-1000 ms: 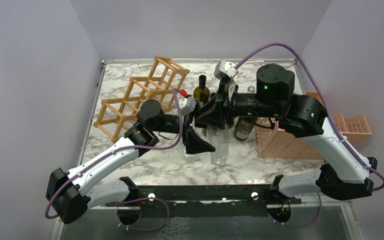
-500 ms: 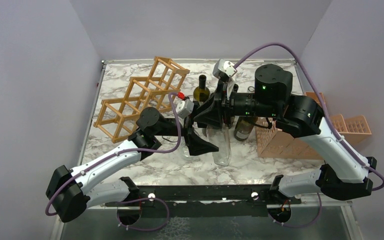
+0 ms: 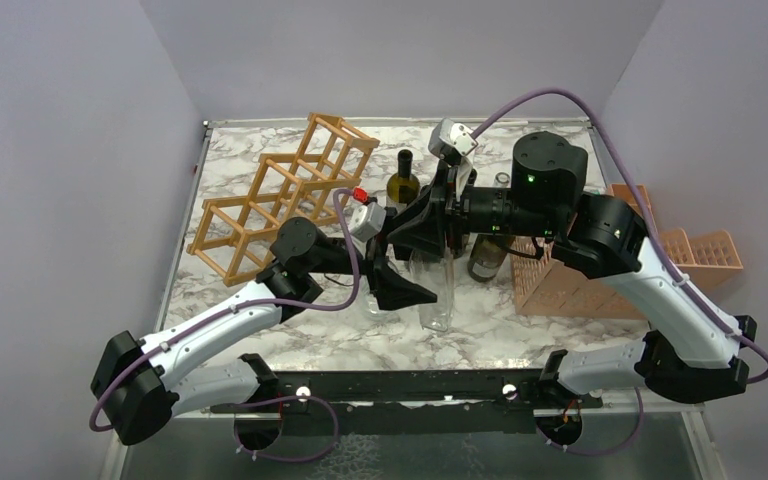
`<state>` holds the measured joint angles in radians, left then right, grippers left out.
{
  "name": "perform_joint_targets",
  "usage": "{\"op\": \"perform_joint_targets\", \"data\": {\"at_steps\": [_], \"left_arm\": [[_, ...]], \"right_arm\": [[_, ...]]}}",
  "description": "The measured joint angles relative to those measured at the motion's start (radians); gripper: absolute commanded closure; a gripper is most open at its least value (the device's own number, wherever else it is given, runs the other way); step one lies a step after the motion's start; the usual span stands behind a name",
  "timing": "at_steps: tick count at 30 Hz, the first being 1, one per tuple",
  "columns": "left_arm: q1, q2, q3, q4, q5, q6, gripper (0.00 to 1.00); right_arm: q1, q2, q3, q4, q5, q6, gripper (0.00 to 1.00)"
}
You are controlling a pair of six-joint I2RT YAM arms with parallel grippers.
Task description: Put the wine bottle on the wine rack
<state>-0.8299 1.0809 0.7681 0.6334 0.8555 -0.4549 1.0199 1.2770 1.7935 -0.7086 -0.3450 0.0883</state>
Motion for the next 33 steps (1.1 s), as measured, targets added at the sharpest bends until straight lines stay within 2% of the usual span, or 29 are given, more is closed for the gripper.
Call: {"op": "perform_joint_targets", "data": {"at_steps": [2, 4, 5, 6, 9, 10, 11, 13, 16, 21, 28, 31, 33], "left_arm": [[-0.006, 0.000, 0.000, 0.003, 0.011, 0.000, 0.58], [-0.014, 0.000, 0.000, 0.011, 0.023, 0.013, 0.94], [-0.017, 0.000, 0.000, 0.013, 0.024, 0.018, 1.00], [-0.017, 0.000, 0.000, 0.014, 0.026, 0.028, 1.00], [-0.017, -0.009, 0.000, 0.007, 0.014, 0.060, 1.00], [-0.017, -0.016, 0.000, -0.001, 0.007, 0.077, 1.00], [-0.017, -0.030, 0.000, -0.024, -0.015, 0.111, 1.00], [-0.016, -0.053, 0.000, -0.063, -0.049, 0.169, 1.00], [-0.014, -0.093, 0.023, -0.172, -0.124, 0.292, 1.00], [-0.016, -0.119, 0.142, -0.404, -0.298, 0.526, 1.00], [-0.016, -0.172, 0.241, -0.576, -0.698, 0.778, 1.00], [-0.014, -0.197, 0.262, -0.591, -0.857, 0.847, 1.00], [-0.014, -0.211, 0.283, -0.597, -0.966, 0.888, 1.00]], "right_arm": [[0.000, -0.003, -0.008, 0.010, 0.000, -0.001, 0.99], [0.000, -0.006, -0.014, 0.014, 0.000, 0.001, 0.99], [0.000, -0.009, -0.016, 0.016, 0.000, 0.003, 0.97], [0.000, -0.012, -0.019, 0.017, 0.001, 0.007, 0.87], [0.000, -0.027, -0.025, 0.017, 0.004, 0.008, 0.40], [0.000, -0.034, -0.026, 0.018, 0.006, 0.016, 0.28], [0.000, -0.044, -0.029, 0.017, 0.009, 0.026, 0.22], [0.000, -0.072, -0.040, 0.016, 0.019, 0.049, 0.16], [0.000, -0.143, -0.075, 0.020, 0.056, 0.069, 0.13], [0.000, -0.248, -0.116, 0.042, 0.129, 0.104, 0.14], [0.000, -0.334, -0.236, 0.078, 0.237, 0.156, 0.23], [0.000, -0.347, -0.362, 0.094, 0.249, 0.145, 0.28], [0.000, -0.345, -0.484, 0.132, 0.230, 0.116, 0.36]]}}
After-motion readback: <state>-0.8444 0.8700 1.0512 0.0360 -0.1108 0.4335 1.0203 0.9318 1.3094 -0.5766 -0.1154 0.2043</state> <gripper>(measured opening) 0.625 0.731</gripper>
